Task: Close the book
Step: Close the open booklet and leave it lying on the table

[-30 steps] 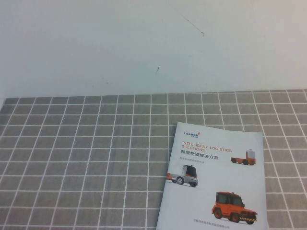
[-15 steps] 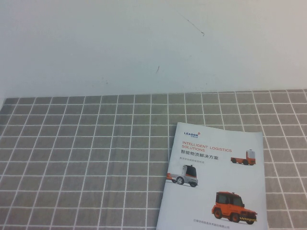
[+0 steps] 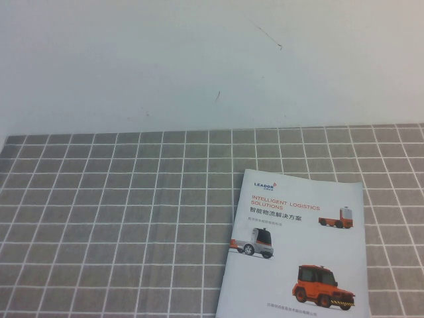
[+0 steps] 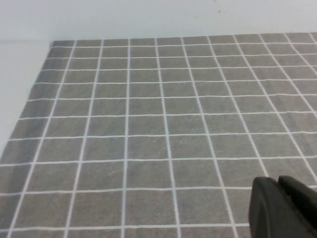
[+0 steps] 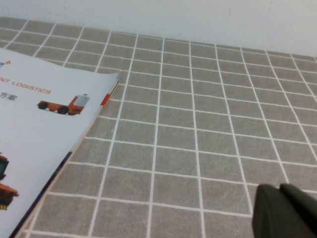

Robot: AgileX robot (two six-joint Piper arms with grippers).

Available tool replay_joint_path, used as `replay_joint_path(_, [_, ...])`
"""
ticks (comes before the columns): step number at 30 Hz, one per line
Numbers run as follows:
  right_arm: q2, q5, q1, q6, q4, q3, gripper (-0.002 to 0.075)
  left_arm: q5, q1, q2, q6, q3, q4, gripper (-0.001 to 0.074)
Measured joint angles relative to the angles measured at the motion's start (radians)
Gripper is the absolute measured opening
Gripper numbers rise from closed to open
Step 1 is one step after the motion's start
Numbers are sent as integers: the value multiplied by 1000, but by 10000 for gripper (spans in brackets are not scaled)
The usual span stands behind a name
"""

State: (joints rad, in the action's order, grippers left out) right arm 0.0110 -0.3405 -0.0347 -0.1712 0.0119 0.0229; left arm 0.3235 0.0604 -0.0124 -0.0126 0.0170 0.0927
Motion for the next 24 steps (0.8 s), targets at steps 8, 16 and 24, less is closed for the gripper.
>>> replay_joint_path(8, [0, 0, 0, 0, 0, 0, -2, 2, -77, 0, 0, 0, -1, -2])
replay_joint_path(16, [0, 0, 0, -6, 2, 0, -2, 2, -77, 0, 0, 0, -1, -2])
replay_joint_path(24, [0, 0, 0, -10, 2, 0, -2, 2, -77, 0, 0, 0, -1, -3])
